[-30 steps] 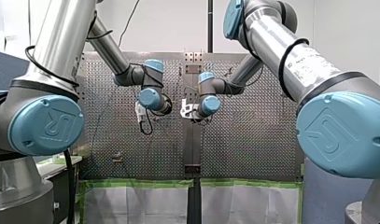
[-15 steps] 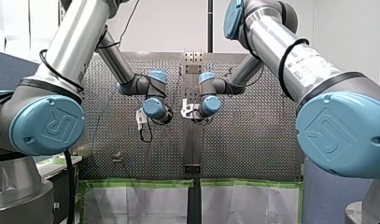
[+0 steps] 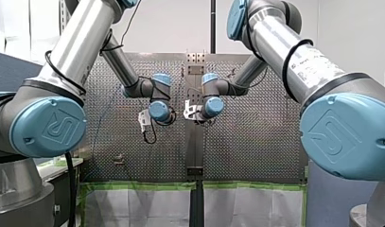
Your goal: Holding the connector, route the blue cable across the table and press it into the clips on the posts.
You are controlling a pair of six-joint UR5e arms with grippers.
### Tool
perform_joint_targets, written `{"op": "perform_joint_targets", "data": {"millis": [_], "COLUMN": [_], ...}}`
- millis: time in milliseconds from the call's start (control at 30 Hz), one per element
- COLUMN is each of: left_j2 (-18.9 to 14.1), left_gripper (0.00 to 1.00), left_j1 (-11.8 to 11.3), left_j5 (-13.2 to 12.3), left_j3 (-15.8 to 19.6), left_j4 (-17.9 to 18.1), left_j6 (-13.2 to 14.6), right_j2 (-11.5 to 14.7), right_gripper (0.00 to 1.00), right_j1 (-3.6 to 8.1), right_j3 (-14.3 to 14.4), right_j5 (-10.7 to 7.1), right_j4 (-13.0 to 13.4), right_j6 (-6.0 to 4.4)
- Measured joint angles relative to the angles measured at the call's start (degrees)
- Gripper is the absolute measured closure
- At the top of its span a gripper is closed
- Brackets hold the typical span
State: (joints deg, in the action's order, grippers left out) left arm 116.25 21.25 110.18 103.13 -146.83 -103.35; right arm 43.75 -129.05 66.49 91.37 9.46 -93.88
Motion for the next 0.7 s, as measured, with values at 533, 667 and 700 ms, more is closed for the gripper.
{"op": "perform_joint_targets", "data": {"millis": [533, 667, 700], "left_j2": [6.65, 7.03, 7.05], "left_gripper": [0.00, 0.00, 0.00], "left_j1": [0.82, 1.21, 1.27], "left_j5": [4.81, 7.18, 7.63], "left_j3": [-5.30, -6.06, -6.11], "left_j4": [0.23, 0.62, 0.68], "left_j6": [-1.98, -2.11, -2.14], "right_j2": [-0.01, -0.01, -0.01], "right_gripper": [1.00, 1.00, 1.00], "right_j1": [0.23, 0.27, 0.27], "right_j3": [0.00, 0.00, 0.00], "right_j5": [-0.02, -0.03, -0.04], "right_j4": [0.05, 0.04, 0.05], "right_j6": [0.00, 0.00, 0.00]}}
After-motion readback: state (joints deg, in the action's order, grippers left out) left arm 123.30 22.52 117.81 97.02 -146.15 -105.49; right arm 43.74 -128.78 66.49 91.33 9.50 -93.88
